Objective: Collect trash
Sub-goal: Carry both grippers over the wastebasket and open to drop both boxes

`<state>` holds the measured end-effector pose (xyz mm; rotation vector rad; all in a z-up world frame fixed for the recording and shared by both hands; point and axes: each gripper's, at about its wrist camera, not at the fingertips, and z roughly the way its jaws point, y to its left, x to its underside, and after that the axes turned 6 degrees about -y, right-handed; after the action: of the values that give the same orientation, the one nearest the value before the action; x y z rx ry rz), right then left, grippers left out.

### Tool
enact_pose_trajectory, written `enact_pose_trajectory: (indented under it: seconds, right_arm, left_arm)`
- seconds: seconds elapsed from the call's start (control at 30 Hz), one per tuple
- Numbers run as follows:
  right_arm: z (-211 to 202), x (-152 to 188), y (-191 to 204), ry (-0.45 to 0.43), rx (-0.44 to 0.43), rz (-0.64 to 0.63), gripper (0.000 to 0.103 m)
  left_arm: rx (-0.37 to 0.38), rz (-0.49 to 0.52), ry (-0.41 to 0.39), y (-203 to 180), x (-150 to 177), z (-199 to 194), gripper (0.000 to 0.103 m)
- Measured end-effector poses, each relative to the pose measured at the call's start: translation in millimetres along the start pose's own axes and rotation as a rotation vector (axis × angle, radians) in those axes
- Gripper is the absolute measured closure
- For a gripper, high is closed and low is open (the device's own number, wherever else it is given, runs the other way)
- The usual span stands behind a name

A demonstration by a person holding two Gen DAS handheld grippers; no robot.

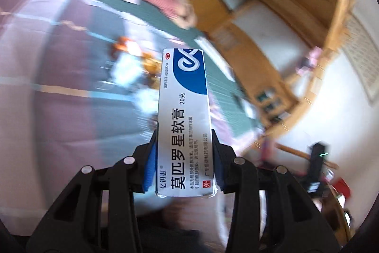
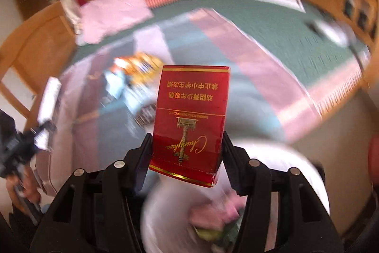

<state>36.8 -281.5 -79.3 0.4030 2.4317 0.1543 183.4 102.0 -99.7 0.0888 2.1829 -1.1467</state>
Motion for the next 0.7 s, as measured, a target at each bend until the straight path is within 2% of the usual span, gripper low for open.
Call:
enact_pose_trajectory:
  seconds: [0.07, 0.13, 0.2, 0.3, 0.4, 0.47, 0.53, 0.57, 0.6, 0.7]
  right_arm:
    - [7.1, 21.8, -16.4, 0.063, 0.033, 0.005, 0.043]
    - [16.5, 43.2, -29.6, 0.139, 0.045, 0.009, 0.039]
    - [16.4, 52.2, -38.8, 0.156, 0.041, 0.048, 0.033]
    - [-10.4, 44.0, -68.9, 0.034, 0.060, 0.191, 0.025]
    - [-38.6, 32.6, -98.2, -0.050, 0.066, 0.318, 0.023]
    - [-53.5, 28.3, -111.3, -0.105, 0.068, 0.351, 0.023]
    - [-65.3, 25.8, -113.4, -0.142, 0.086, 0.337, 0.023]
    - [-67.7, 24.5, -112.8, -0.152, 0.090, 0.326, 0.023]
    - [-68.8, 22.7, -110.0, -0.160, 0.092, 0.313, 0.022]
    - [-66.2, 14.5, -105.9, -0.172, 0.090, 0.283, 0.022]
  left_arm:
    - [0.079, 0.028, 0.035, -20.5, 11.2, 11.4, 0.062]
    - [0.127, 0.060, 0.073, -38.5, 24.6, 21.7, 0.062]
    - [0.154, 0.098, 0.125, -56.2, 39.8, 35.4, 0.062]
    - [0.182, 0.157, 0.199, -81.7, 63.8, 55.7, 0.062]
    - [0.218, 0.211, 0.281, -108.3, 93.2, 77.9, 0.062]
    - [0.256, 0.250, 0.355, -130.3, 120.2, 100.8, 0.061]
    - [0.250, 0.311, 0.437, -149.4, 147.0, 125.4, 0.046]
    - [0.230, 0.337, 0.458, -154.1, 155.3, 133.2, 0.030]
    - [0.200, 0.359, 0.462, -156.6, 159.4, 136.9, 0.024]
    - [0.157, 0.320, 0.401, -145.1, 134.0, 126.2, 0.016]
